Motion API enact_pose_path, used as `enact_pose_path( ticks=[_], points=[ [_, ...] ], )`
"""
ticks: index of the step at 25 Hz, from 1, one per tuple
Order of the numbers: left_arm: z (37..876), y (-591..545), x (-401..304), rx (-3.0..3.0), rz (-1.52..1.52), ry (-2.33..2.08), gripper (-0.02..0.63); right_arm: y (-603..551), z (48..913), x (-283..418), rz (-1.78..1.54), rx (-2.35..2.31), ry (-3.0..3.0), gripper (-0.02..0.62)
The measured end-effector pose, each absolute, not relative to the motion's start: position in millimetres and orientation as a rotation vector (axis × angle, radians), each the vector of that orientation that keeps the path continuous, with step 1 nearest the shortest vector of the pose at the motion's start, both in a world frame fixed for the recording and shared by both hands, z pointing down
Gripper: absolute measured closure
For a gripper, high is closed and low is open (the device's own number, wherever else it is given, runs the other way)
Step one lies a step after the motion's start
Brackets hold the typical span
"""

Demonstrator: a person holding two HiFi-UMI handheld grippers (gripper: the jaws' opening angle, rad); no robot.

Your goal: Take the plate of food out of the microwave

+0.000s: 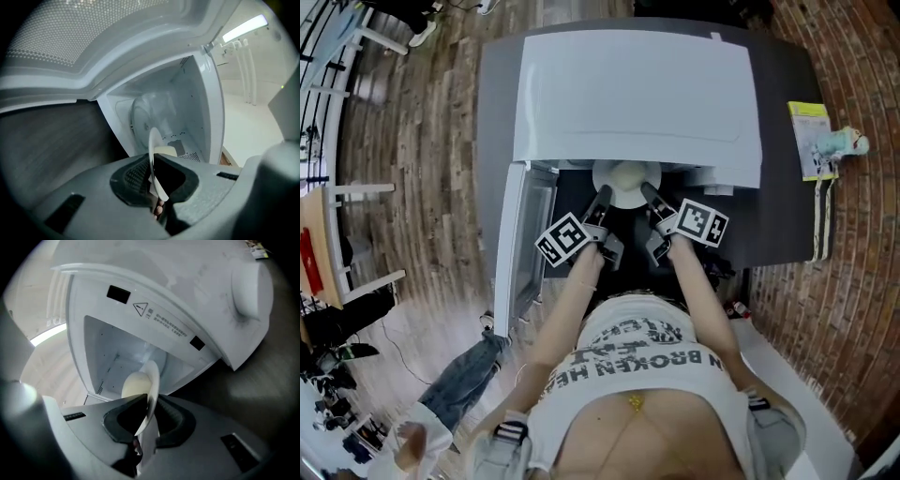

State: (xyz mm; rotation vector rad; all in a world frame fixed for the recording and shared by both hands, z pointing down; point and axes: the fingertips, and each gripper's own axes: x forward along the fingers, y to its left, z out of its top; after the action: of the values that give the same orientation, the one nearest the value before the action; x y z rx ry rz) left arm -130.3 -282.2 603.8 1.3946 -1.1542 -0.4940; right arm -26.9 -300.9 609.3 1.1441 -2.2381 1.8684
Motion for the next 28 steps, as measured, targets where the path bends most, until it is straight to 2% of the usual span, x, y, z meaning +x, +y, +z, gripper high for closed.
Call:
enact_pose_path(
  ticks=[10, 28],
  points=[
    [575, -229, -113, 1.391, -0.590, -1.227, 0.580, -260, 582, -12, 1.779, 0.992, -2.307, 0.546],
    [558, -155, -133, 1.412, -0.588, -1.220, 0.580, -184, 568, -34, 1.733, 0.984, -2.320, 0.537]
  ],
)
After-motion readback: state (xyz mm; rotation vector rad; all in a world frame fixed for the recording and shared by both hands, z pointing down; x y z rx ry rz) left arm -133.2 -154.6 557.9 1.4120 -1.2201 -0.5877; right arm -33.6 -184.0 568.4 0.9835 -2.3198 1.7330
